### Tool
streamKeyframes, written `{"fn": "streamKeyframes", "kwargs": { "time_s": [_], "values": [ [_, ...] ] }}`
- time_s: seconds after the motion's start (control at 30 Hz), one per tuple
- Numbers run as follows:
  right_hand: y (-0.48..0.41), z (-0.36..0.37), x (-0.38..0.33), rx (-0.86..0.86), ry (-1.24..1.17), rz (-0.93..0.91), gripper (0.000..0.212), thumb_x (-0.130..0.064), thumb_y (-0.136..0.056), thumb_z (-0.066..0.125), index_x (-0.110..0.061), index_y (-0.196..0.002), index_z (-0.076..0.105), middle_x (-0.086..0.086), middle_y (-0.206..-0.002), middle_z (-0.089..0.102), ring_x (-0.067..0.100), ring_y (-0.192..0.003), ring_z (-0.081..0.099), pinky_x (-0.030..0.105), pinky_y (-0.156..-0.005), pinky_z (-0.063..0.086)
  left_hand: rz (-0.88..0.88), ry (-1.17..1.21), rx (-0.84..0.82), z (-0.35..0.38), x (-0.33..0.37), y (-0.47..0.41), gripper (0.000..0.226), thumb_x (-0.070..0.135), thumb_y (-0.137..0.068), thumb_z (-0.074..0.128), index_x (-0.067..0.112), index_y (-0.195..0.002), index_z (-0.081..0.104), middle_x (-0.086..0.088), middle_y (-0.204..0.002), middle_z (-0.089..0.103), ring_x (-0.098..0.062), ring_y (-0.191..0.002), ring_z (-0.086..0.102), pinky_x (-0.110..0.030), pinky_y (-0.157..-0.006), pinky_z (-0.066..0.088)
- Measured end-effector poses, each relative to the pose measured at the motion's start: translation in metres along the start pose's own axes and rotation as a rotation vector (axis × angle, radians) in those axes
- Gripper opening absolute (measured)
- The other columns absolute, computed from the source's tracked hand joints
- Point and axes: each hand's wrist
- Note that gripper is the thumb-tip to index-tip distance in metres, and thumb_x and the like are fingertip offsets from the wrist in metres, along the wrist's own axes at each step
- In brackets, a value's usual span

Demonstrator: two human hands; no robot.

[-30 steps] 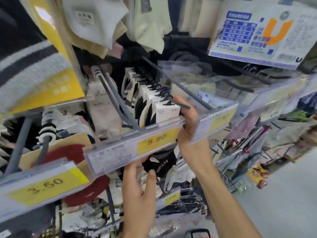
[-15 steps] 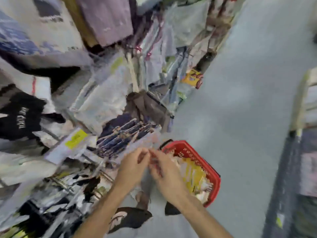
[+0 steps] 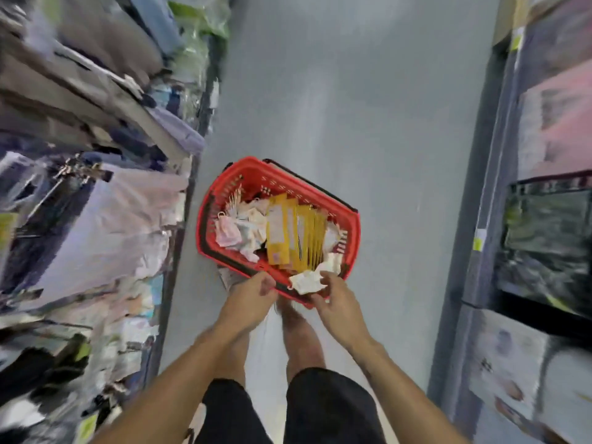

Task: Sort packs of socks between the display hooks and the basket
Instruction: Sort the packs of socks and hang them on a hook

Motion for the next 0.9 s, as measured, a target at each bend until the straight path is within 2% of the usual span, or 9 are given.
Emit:
{"fn": "streamKeyframes", "kwargs": {
  "time_s": [0.23, 0.37, 0.43, 0.5, 0.57, 0.63, 0.7, 0.77, 0.9],
  "values": [
    [-0.176, 0.064, 0.071, 0.069, -0.088, 0.176, 0.043, -0.005, -0.083, 0.061, -0.012, -0.125, 0.052, 0.009, -0.124, 0.063, 0.030, -0.112, 0.062, 0.037, -0.091, 0.051, -0.008, -0.066, -0.017, 0.048, -0.021, -0.181, 0.044, 0.026, -0.090, 0.064, 0.016, -0.131, 0.050, -0.004, -0.118, 0.065, -0.024, -0.103, 0.063, -0.037, -0.090, 0.051],
    [-0.245, 0.083, 0.091, 0.127, -0.217, 0.282, 0.048, -0.008, -0.082, 0.063, -0.010, -0.126, 0.043, 0.013, -0.130, 0.054, 0.033, -0.117, 0.056, 0.052, -0.097, 0.051, -0.069, 0.015, 0.028, 0.073, -0.034, -0.254, 0.068, 0.027, -0.088, 0.070, 0.018, -0.146, 0.035, -0.004, -0.141, 0.050, 0.005, -0.067, 0.053, -0.007, -0.052, 0.041],
    [-0.263, 0.088, 0.096, 0.123, -0.243, 0.311, 0.049, -0.010, -0.083, 0.065, -0.010, -0.127, 0.045, 0.013, -0.128, 0.056, 0.033, -0.115, 0.058, 0.050, -0.097, 0.052, -0.101, 0.076, 0.013, 0.081, -0.042, -0.276, 0.081, 0.030, -0.088, 0.073, 0.017, -0.152, 0.025, -0.007, -0.152, 0.038, -0.008, -0.097, 0.059, 0.002, -0.065, 0.041],
    [-0.272, 0.090, 0.098, 0.121, -0.261, 0.286, 0.038, -0.013, -0.083, 0.066, -0.015, -0.118, 0.051, 0.006, -0.111, 0.065, 0.023, -0.102, 0.067, 0.042, -0.087, 0.057, -0.130, 0.130, -0.003, 0.086, -0.050, -0.291, 0.096, 0.040, -0.083, 0.077, 0.021, -0.155, 0.016, -0.009, -0.159, 0.027, -0.024, -0.136, 0.041, -0.023, -0.099, 0.041],
    [-0.270, 0.093, 0.098, 0.093, -0.285, 0.200, 0.030, -0.012, -0.086, 0.064, -0.023, -0.111, 0.052, -0.007, -0.092, 0.067, 0.005, -0.086, 0.068, 0.023, -0.075, 0.056, -0.152, 0.236, -0.035, 0.088, -0.055, -0.301, 0.112, 0.054, -0.073, 0.080, 0.030, -0.155, 0.008, -0.007, -0.162, 0.018, -0.027, -0.146, 0.028, -0.035, -0.106, 0.032],
    [-0.261, 0.100, 0.096, 0.001, -0.305, 0.101, 0.042, -0.010, -0.088, 0.060, -0.029, -0.125, 0.054, -0.015, -0.091, 0.064, 0.008, -0.087, 0.064, 0.014, -0.075, 0.051, -0.136, 0.318, -0.036, 0.087, -0.056, -0.304, 0.129, 0.064, -0.058, 0.082, 0.034, -0.155, 0.002, -0.007, -0.163, 0.015, -0.025, -0.148, 0.023, -0.032, -0.107, 0.027],
    [-0.254, 0.115, 0.094, -0.130, -0.254, 0.015, 0.060, -0.006, -0.087, 0.058, -0.031, -0.140, 0.046, -0.019, -0.112, 0.056, 0.011, -0.110, 0.056, 0.013, -0.091, 0.045, -0.119, 0.329, 0.028, 0.085, -0.058, -0.303, 0.141, 0.071, -0.042, 0.078, 0.033, -0.155, 0.001, -0.008, -0.162, 0.019, -0.024, -0.148, 0.024, -0.036, -0.114, 0.029],
    [-0.251, 0.132, 0.089, -0.231, -0.154, -0.020, 0.074, -0.004, -0.089, 0.058, -0.022, -0.154, 0.029, -0.006, -0.140, 0.038, 0.013, -0.135, 0.034, 0.024, -0.112, 0.029, -0.152, 0.286, 0.135, 0.081, -0.063, -0.302, 0.139, 0.071, -0.041, 0.074, 0.030, -0.154, 0.005, -0.010, -0.158, 0.027, -0.027, -0.144, 0.033, -0.043, -0.115, 0.035],
    [-0.254, 0.149, 0.076, -0.235, -0.122, -0.064, 0.069, 0.005, -0.084, 0.056, -0.016, -0.148, 0.044, -0.004, -0.146, 0.039, 0.018, -0.139, 0.032, 0.032, -0.118, 0.026, -0.247, 0.217, 0.357, 0.066, -0.077, -0.312, 0.114, 0.051, -0.065, 0.082, 0.023, -0.153, 0.014, -0.010, -0.151, 0.044, -0.031, -0.133, 0.048, -0.045, -0.106, 0.043]
  ]
}}
Point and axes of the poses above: each hand's wrist, its own y-axis away from the middle knuckle, its own z-axis out of the palm, x = y × z
